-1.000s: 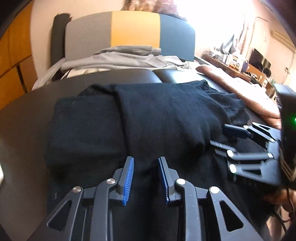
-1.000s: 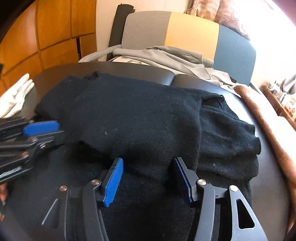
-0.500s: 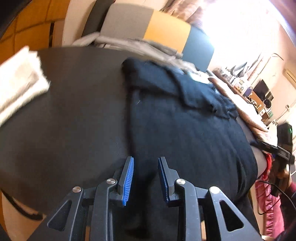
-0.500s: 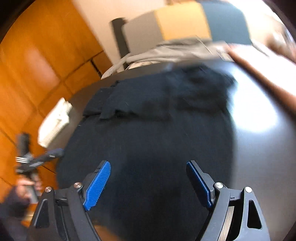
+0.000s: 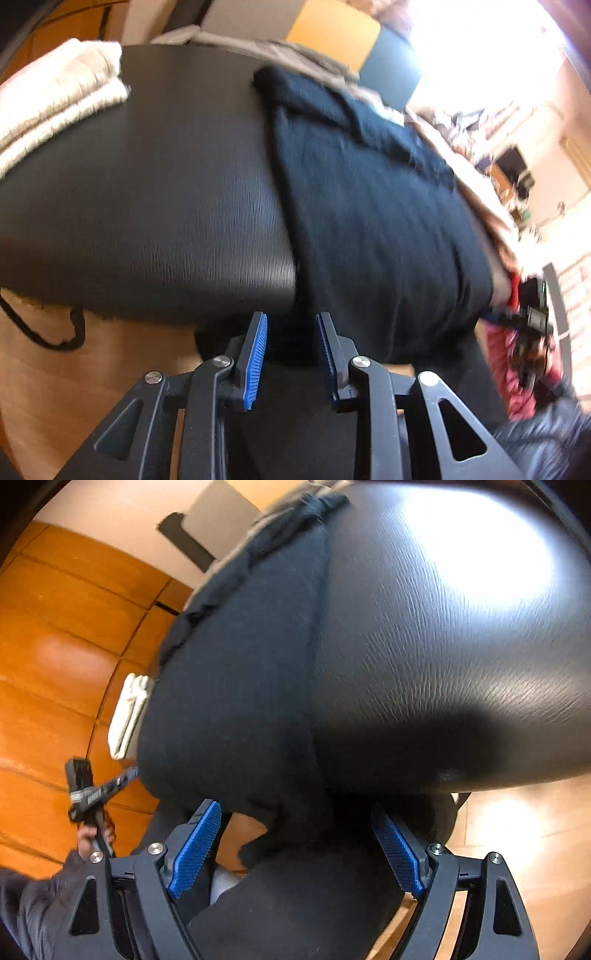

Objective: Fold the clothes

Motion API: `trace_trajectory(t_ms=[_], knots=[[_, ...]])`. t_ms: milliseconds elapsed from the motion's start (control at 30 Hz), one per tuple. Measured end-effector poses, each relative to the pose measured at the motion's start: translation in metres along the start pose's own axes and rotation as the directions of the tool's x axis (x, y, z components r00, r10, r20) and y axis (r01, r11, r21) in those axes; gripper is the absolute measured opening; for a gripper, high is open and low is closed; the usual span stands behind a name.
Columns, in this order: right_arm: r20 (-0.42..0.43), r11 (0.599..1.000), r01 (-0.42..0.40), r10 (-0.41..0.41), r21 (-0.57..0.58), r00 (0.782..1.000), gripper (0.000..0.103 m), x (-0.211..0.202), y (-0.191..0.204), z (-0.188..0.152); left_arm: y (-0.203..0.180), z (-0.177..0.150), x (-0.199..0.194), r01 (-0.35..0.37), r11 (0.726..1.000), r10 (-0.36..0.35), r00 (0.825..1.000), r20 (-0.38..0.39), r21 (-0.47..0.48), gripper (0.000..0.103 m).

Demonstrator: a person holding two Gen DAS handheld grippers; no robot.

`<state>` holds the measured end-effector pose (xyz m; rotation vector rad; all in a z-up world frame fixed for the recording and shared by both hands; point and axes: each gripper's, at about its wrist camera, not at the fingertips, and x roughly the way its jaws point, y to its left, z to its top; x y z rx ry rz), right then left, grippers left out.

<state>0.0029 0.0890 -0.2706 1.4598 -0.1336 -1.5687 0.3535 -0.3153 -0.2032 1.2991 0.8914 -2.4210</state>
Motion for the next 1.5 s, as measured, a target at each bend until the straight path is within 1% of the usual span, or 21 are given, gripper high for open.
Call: trace_trajectory(t_ms=[100,167,233,333,467,533,567,600,633,700,800,833,867,900,933,1067,1133,1267,1367,1433,1500], knots=[[-0.014,0.999,0.039,-0.039,0.001,0.999,0.083,0.017,0.001,0.003,-0.004,-0.006,0.008,-0.002,0.999,0.004,0.999,-0.035,0.044,0.03],[-0.028,0.995,0.092,-0.093,-0.041,0.995,0.077,0.024,0.009,0.004,-0.009,-0.007,0.012,-0.001,0.997,0.004,0.999,-0.033,0.077,0.033],[-0.032,0.993,0.11,-0.112,-0.048,0.993,0.066,0.025,0.01,0.003,-0.012,-0.008,0.015,-0.005,0.994,0.009,0.999,-0.037,0.106,0.034],[-0.036,0.997,0.068,-0.069,-0.038,0.997,0.055,0.023,0.011,0.003,-0.015,-0.007,0.016,-0.007,0.991,0.011,0.999,-0.03,0.134,0.036],[-0.045,0.999,0.003,-0.004,-0.036,0.999,0.055,0.021,0.016,0.003,-0.014,0.001,0.022,0.06,0.992,-0.056,0.998,-0.039,0.107,0.042],[-0.064,0.999,-0.01,0.008,-0.04,0.998,0.052,0.028,0.018,0.004,-0.019,0.001,0.028,0.071,0.99,-0.064,0.996,-0.06,0.125,0.045],[-0.076,0.999,-0.013,0.01,-0.045,0.997,0.049,0.032,0.019,0.004,-0.022,0.0,0.031,0.079,0.988,-0.069,0.995,-0.074,0.136,0.045],[-0.087,0.998,-0.012,0.007,-0.056,0.996,0.038,0.034,0.021,0.004,-0.024,0.0,0.032,0.093,0.985,-0.082,0.993,-0.08,0.142,0.045],[-0.098,0.998,-0.011,0.005,-0.066,0.995,0.031,0.037,0.022,0.003,-0.026,-0.001,0.032,0.126,0.982,-0.115,0.99,-0.083,0.141,0.045],[-0.103,0.997,-0.021,0.012,-0.078,0.995,0.026,0.038,0.026,0.003,-0.031,0.002,0.035,0.205,0.971,-0.195,0.977,-0.088,0.124,0.047],[-0.1,0.995,-0.043,0.034,-0.089,0.994,0.016,0.038,0.035,0.003,-0.038,0.009,0.044,0.196,0.969,-0.18,0.977,-0.111,0.152,0.047],[-0.098,0.994,-0.05,0.041,-0.093,0.994,0.012,0.038,0.038,0.003,-0.037,0.007,0.042,0.19,0.969,-0.174,0.978,-0.112,0.158,0.045],[-0.097,0.994,-0.057,0.048,-0.097,0.994,0.009,0.038,0.041,0.003,-0.036,0.006,0.04,0.184,0.969,-0.167,0.98,-0.112,0.163,0.033],[-0.096,0.993,-0.064,0.055,-0.101,0.994,0.009,0.038,0.044,0.003,-0.035,0.005,0.039,0.178,0.969,-0.16,0.981,-0.113,0.169,0.013],[-0.095,0.992,-0.072,0.062,-0.104,0.994,0.009,0.038,0.047,0.003,-0.036,0.006,0.034,0.205,0.965,-0.19,0.976,-0.106,0.166,0.009],[-0.084,0.987,-0.106,0.096,-0.12,0.992,0.008,0.036,0.06,0.004,-0.044,0.014,0.016,0.305,0.936,-0.296,0.952,-0.072,0.174,0.009],[-0.054,0.982,-0.127,0.121,-0.136,0.991,0.008,0.026,0.072,0.007,-0.046,0.021,0.009,0.362,0.92,-0.359,0.932,-0.044,0.154,0.009],[0.002,0.971,-0.17,0.173,-0.166,0.985,0.008,0.01,0.093,0.021,-0.049,0.037,-0.004,0.466,0.878,-0.471,0.882,0.022,0.111,0.006],[0.038,0.958,-0.222,0.232,-0.184,0.972,0.008,0.002,0.108,0.037,-0.049,0.057,-0.011,0.523,0.848,-0.53,0.844,0.088,0.089,0.003],[0.06,0.953,-0.238,0.253,-0.19,0.966,0.008,0.001,0.114,0.052,-0.047,0.073,-0.018,0.561,0.823,-0.568,0.811,0.143,0.088,0.003],[0.081,0.95,-0.244,0.264,-0.193,0.961,0.008,0.003,0.119,0.07,-0.047,0.089,-0.022,0.578,0.81,-0.586,0.789,0.183,0.099,0.002]])
